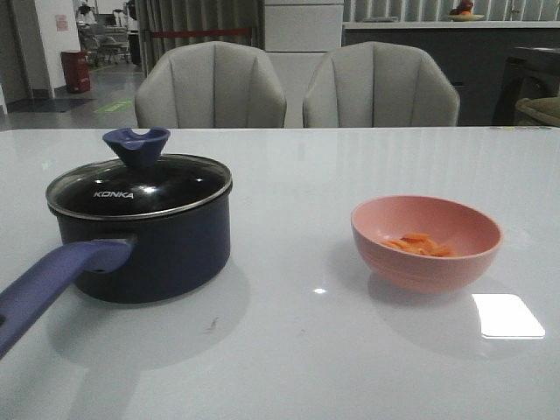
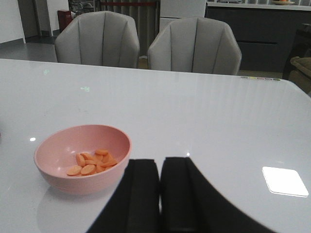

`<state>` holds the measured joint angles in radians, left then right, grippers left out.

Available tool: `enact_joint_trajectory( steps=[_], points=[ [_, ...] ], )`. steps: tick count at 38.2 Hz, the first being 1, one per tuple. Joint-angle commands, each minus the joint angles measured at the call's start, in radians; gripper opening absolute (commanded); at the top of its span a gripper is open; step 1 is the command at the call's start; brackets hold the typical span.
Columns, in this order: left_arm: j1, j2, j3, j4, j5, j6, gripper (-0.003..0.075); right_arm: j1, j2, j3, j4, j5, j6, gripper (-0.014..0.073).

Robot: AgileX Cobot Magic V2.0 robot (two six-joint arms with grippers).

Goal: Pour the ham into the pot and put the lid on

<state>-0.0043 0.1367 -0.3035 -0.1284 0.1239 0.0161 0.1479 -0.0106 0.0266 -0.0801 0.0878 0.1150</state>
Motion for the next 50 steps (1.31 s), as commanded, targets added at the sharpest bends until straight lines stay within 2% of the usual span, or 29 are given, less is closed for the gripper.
enact_joint_trajectory(
  steps=[1,3,25,29,37,39,44,50],
  points=[
    [-0.006,0.096,-0.101,-0.005,0.107,-0.002,0.0132,0.002,-0.018,-0.005,-0.017,-0.077,-0.007,0.0169],
    [-0.006,0.129,-0.118,-0.005,0.149,-0.002,0.0132,0.002,-0.020,-0.005,-0.017,-0.077,-0.007,0.0169],
    [-0.006,0.285,-0.122,-0.006,0.148,-0.002,0.0148,-0.002,-0.020,-0.005,-0.017,-0.077,-0.007,0.0169],
    [-0.006,0.303,-0.141,-0.006,0.180,-0.002,0.0226,-0.002,-0.020,-0.005,-0.017,-0.077,-0.007,0.0169],
    [-0.006,0.335,-0.200,-0.006,0.249,-0.002,0.0522,-0.002,-0.020,-0.005,-0.017,-0.077,-0.007,0.0169],
    [-0.006,0.347,-0.213,-0.006,0.265,-0.002,0.0567,-0.002,-0.020,-0.005,-0.017,-0.077,-0.007,0.0169],
    [-0.025,0.405,-0.264,-0.006,0.323,-0.002,0.0592,-0.002,-0.020,-0.005,-0.017,-0.077,-0.007,0.0169],
    [-0.105,0.539,-0.386,0.015,0.426,-0.002,0.0592,-0.002,-0.020,-0.005,-0.017,-0.077,-0.007,0.0169]
  ],
)
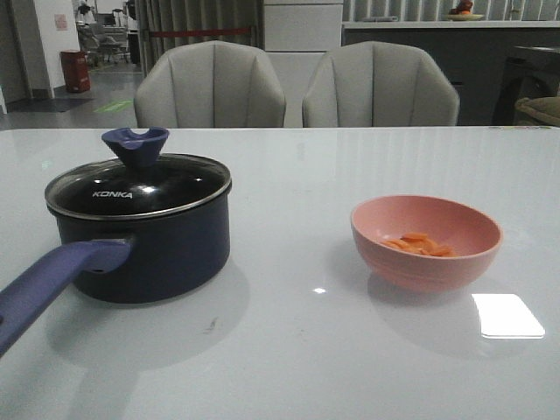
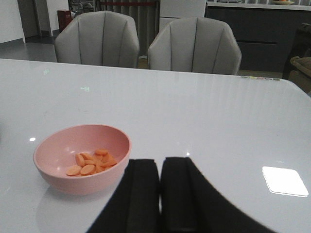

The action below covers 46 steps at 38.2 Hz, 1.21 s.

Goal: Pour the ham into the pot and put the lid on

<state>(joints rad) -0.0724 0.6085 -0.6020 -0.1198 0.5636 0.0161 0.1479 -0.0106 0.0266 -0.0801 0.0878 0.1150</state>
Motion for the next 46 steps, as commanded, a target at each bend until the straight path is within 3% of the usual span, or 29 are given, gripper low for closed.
enact_joint_trajectory(
  steps=[1,7,16,27,35,46],
  points=[
    [-0.046,0.091,-0.116,0.012,0.005,-0.002,0.0592,-0.002,-0.020,-0.005,-0.017,-0.077,-0.007,0.0169],
    [-0.098,0.286,-0.281,0.015,0.123,-0.002,0.0592,-0.002,-0.020,-0.005,-0.017,-0.077,-0.007,0.0169],
    [-0.181,0.560,-0.512,-0.037,0.173,-0.007,0.0582,-0.002,-0.020,-0.005,-0.017,-0.077,-0.007,0.0169],
    [-0.296,0.854,-0.792,0.092,0.288,-0.179,0.0583,-0.002,-0.020,-0.005,-0.017,-0.077,-0.007,0.0169],
    [-0.317,1.023,-0.989,0.098,0.460,-0.207,0.0588,-0.002,-0.020,-0.005,-0.017,-0.077,-0.007,0.0169],
    [-0.317,1.181,-1.156,0.120,0.588,-0.253,0.0587,-0.002,-0.020,-0.005,-0.017,-0.077,-0.007,0.0169]
  ],
)
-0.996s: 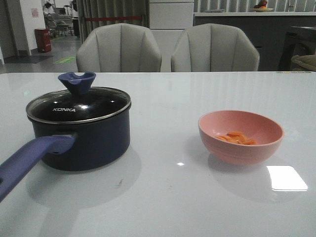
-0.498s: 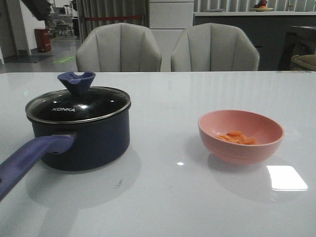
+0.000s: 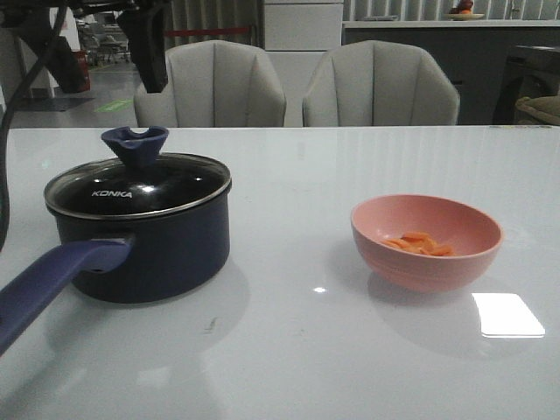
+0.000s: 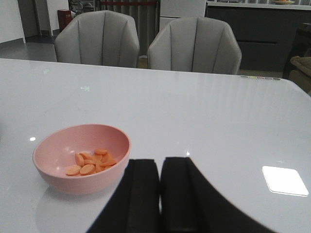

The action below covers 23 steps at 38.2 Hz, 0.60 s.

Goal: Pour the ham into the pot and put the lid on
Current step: 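Lower the left gripper onto the purple knob of the glass lid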

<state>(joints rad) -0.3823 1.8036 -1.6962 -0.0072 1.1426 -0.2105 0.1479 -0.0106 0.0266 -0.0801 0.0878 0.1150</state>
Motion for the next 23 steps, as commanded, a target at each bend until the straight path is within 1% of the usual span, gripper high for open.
enact_joint_trajectory(
  steps=[1,5,11,15,23],
  points=[
    [-0.007,-0.005,-0.069,0.007,0.013,-0.038,0.0587,-0.002,-0.020,-0.005,-0.017,-0.077,-0.007,0.0169],
    [-0.011,0.023,-0.083,0.007,0.024,-0.060,0.0587,-0.002,-0.020,-0.005,-0.017,-0.077,-0.007,0.0169],
    [-0.030,0.038,-0.083,0.007,0.002,-0.090,0.0587,-0.002,-0.020,-0.005,-0.017,-0.077,-0.007,0.0169],
    [-0.039,0.055,-0.087,0.032,-0.014,-0.121,0.0587,-0.002,-0.020,-0.005,-0.017,-0.077,-0.007,0.0169],
    [-0.045,0.093,-0.099,0.040,0.013,-0.147,0.0587,-0.002,-0.020,-0.005,-0.017,-0.077,-0.007,0.0169]
  ],
)
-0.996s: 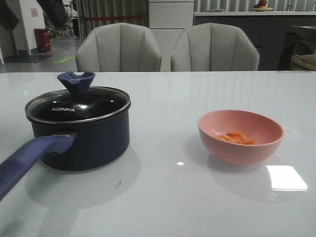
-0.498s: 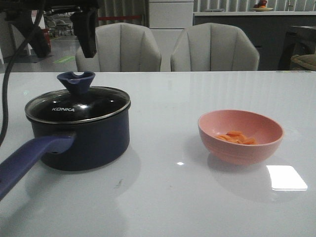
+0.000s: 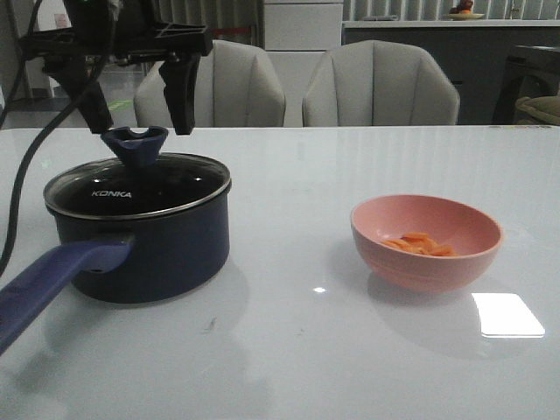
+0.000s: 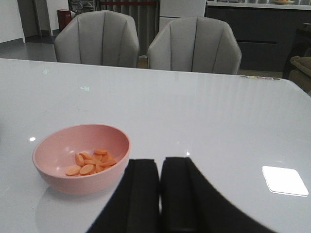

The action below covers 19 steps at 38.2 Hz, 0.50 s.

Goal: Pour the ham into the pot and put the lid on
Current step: 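Lower the left gripper onto the purple knob of the glass lid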

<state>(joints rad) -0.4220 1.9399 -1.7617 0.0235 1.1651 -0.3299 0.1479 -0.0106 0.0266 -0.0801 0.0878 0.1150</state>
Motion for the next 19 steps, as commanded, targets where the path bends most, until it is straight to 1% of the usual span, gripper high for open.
enact_joint_trajectory(
  steps=[1,8,19],
  points=[
    [-0.006,-0.039,-0.033,0.009,-0.009,-0.030,0.0587,-0.002,-0.020,-0.005,-0.017,-0.077,-0.007,0.0169],
    [-0.006,-0.029,-0.035,0.018,-0.007,-0.058,0.0586,-0.002,-0.020,-0.005,-0.017,-0.077,-0.007,0.0169],
    [-0.006,-0.014,-0.035,0.018,0.016,-0.058,0.0585,-0.002,-0.020,-0.005,-0.017,-0.077,-0.007,0.0169]
  ],
)
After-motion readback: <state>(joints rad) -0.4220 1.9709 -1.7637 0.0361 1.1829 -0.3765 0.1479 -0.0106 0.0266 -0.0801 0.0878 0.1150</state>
